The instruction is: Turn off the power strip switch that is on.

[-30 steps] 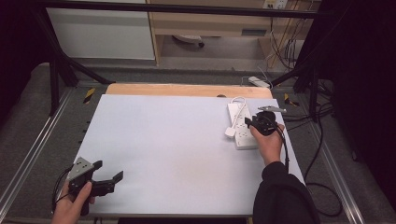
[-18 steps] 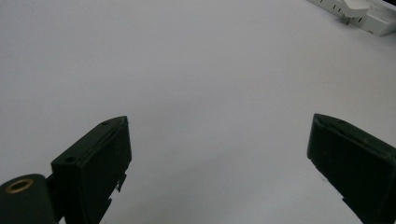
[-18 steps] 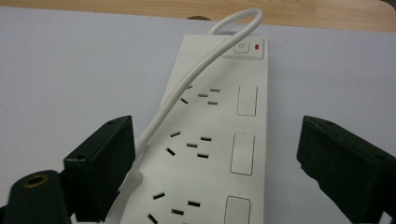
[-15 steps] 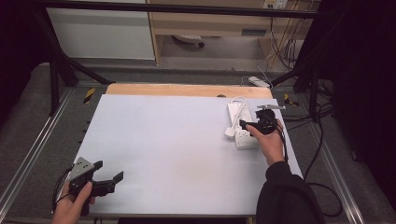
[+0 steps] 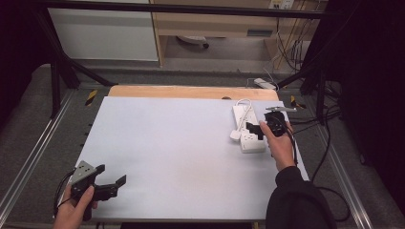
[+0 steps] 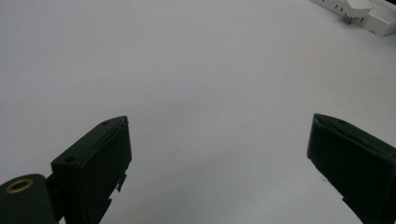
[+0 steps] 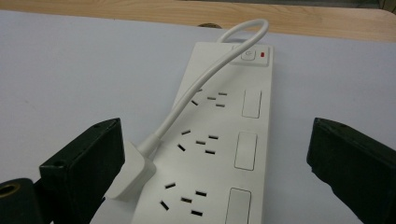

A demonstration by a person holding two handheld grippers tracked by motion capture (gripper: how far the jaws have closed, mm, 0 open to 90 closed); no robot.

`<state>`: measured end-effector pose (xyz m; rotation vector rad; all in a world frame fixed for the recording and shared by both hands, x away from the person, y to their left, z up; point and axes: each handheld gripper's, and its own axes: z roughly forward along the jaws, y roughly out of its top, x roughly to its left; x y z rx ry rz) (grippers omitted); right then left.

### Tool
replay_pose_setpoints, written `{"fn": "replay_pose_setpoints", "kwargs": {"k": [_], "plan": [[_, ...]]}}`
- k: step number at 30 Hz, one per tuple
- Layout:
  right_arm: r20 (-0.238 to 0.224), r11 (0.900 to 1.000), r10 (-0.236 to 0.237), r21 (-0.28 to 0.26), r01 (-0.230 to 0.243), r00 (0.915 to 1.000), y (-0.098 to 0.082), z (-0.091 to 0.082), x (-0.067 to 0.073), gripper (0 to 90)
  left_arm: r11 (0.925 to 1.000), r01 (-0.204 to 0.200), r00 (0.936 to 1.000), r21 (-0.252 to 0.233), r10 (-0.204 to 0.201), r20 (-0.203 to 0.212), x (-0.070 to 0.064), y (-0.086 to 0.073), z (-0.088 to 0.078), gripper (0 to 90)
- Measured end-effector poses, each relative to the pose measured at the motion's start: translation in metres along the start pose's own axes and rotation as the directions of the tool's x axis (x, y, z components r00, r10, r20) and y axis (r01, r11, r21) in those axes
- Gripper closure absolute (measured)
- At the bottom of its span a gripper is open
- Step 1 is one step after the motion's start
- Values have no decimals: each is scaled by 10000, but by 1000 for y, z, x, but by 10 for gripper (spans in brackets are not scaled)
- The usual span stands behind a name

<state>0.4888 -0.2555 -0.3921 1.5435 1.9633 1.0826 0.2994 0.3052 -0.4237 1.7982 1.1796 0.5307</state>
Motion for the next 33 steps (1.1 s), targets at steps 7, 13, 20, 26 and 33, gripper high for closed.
{"fn": "replay_pose_setpoints", "kwargs": {"k": [7,13,20,26,33], "plan": [[-59,9998,44,-209,-45,10000,1,-7,-2,52,10000,4,10000,-8,-4,22,0,0,0,66],[-11,9997,39,-229,-39,10000,0,-14,-5,52,10000,-12,10000,-22,12,65,0,0,-1,66],[-157,9994,-46,-342,40,9999,-3,-25,-4,50,10000,2,10000,-10,-2,36,0,0,-1,66],[-373,9982,-56,-606,33,9993,-6,-36,-4,46,10000,18,10000,20,-18,13,0,0,-1,66],[-474,9964,-13,-846,-28,9989,-17,-50,-6,45,10000,23,10000,15,-23,21,-1,0,-1,66]]}}
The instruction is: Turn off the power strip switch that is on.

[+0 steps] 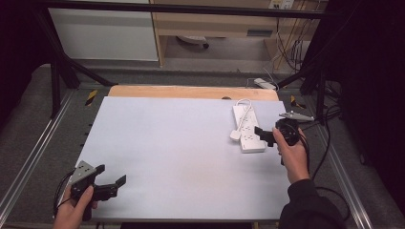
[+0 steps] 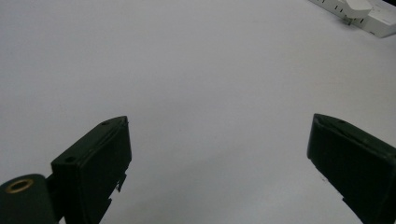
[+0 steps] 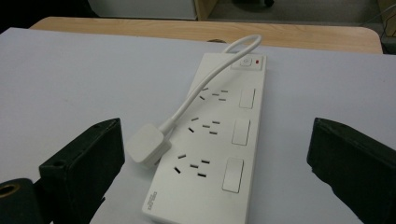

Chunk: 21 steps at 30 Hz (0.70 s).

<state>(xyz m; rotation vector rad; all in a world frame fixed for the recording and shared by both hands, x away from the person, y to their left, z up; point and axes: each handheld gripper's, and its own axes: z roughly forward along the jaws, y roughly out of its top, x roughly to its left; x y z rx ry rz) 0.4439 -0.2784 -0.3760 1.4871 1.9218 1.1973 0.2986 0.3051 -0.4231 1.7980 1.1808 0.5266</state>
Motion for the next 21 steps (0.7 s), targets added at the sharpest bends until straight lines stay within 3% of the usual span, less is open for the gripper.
{"fn": "replay_pose_setpoints", "kwargs": {"k": [12,21], "plan": [[7,9985,204,-514,-204,9998,-18,-24,-7,46,10000,13,10000,12,-13,-4,0,0,0,66],[42,9987,106,-503,-103,9999,-33,-35,-8,51,10000,-19,10000,-10,19,-10,0,0,0,66]]}}
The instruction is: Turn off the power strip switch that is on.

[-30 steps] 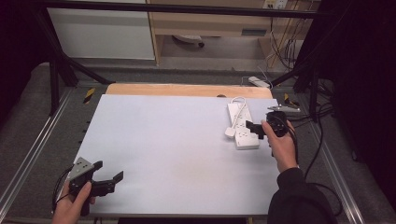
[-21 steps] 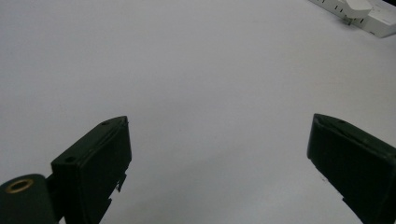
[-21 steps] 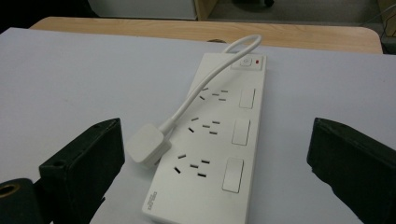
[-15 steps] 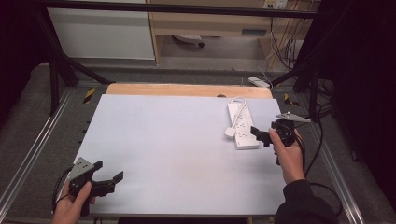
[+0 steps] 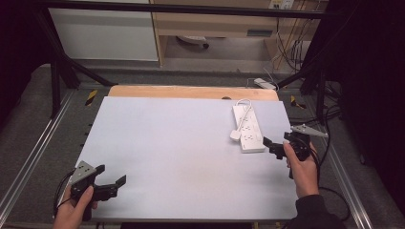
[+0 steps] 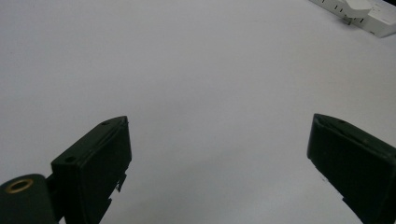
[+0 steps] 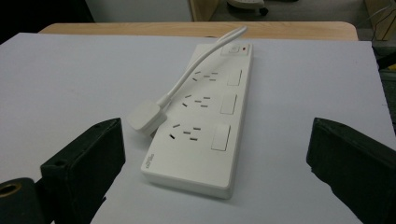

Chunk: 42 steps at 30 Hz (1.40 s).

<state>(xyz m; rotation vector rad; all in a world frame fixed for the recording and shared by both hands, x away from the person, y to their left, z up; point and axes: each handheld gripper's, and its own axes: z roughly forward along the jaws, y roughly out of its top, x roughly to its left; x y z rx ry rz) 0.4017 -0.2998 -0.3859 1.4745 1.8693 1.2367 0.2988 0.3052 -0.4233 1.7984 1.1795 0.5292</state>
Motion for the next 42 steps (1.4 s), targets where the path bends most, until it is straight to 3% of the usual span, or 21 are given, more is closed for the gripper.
{"fn": "replay_pose_setpoints", "kwargs": {"k": [22,42], "plan": [[-48,9997,145,-171,-146,9999,-29,-23,1,54,10000,-11,10000,25,11,-13,0,0,0,66],[-226,9997,0,-260,-6,9997,-52,-38,13,58,10000,-29,10000,18,29,-21,0,0,0,65]]}}
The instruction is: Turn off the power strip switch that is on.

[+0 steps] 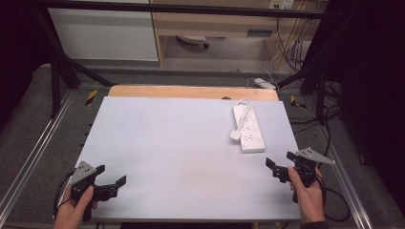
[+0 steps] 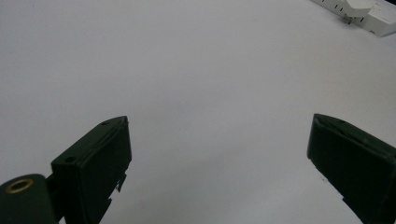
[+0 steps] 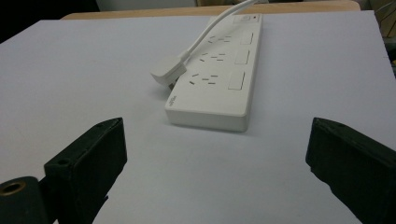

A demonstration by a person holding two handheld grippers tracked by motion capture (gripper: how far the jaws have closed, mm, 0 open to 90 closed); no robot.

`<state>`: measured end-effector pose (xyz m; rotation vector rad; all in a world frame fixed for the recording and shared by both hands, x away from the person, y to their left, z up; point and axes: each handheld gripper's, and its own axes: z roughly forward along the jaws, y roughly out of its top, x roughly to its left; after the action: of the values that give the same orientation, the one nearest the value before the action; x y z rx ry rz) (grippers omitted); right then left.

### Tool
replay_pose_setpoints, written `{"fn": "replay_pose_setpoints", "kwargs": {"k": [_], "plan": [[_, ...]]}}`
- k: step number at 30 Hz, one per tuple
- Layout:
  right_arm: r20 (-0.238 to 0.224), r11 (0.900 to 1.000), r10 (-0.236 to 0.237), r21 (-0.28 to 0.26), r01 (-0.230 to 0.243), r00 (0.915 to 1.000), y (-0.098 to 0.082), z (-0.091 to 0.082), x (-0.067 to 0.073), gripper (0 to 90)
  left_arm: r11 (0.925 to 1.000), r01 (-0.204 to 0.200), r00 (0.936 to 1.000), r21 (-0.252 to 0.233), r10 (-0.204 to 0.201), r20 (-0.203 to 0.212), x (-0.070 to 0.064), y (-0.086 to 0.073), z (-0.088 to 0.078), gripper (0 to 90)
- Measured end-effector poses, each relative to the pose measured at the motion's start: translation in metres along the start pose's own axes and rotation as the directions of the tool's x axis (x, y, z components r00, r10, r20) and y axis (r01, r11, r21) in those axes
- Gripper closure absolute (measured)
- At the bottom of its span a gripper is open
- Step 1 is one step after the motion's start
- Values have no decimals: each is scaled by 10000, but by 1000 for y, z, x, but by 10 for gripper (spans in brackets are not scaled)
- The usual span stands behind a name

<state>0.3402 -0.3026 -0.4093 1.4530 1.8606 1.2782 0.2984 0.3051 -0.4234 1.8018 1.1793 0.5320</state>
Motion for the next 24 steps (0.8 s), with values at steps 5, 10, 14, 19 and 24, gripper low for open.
{"fn": "replay_pose_setpoints", "kwargs": {"k": [5,10,14,19,24], "plan": [[-64,10000,-35,24,35,10000,-6,-1,4,60,10000,37,10000,-8,-37,7,0,0,0,66],[-201,9999,-84,100,86,9998,-12,-1,9,60,10000,34,10000,-19,-34,5,0,0,0,66],[-257,9998,-141,118,144,9996,-15,-1,13,59,10000,27,10000,-9,-27,5,0,0,0,66],[-335,9993,-348,144,353,9988,-18,0,18,52,10000,19,10000,2,-19,8,0,0,0,66],[-405,9979,-607,215,616,9973,-23,4,23,50,10000,14,10000,12,-14,12,-1,0,0,66]]}}
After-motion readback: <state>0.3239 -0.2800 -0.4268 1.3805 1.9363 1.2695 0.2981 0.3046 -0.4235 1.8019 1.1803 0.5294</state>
